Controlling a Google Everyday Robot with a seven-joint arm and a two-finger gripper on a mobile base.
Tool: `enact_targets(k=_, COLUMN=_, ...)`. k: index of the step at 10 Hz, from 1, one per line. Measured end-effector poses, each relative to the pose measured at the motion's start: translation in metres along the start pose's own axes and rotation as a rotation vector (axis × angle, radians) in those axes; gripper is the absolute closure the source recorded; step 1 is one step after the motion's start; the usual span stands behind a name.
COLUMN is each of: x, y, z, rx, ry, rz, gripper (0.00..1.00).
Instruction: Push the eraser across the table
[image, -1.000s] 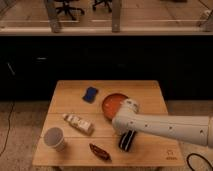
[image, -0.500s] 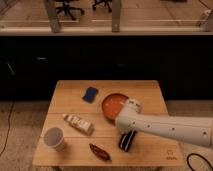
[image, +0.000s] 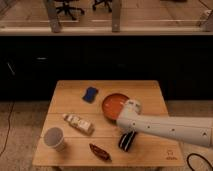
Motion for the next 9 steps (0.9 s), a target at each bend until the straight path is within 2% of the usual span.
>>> enact_targets(k=3, x=0.007, y=0.007, z=-0.003, rx=0.002, ry=0.011, rz=0.035, gripper=0.98)
enact_targets(k=9, x=0.011, y=0.023, z=-0.005, rx=0.013, ry=-0.006, rz=0.075, gripper=0.98)
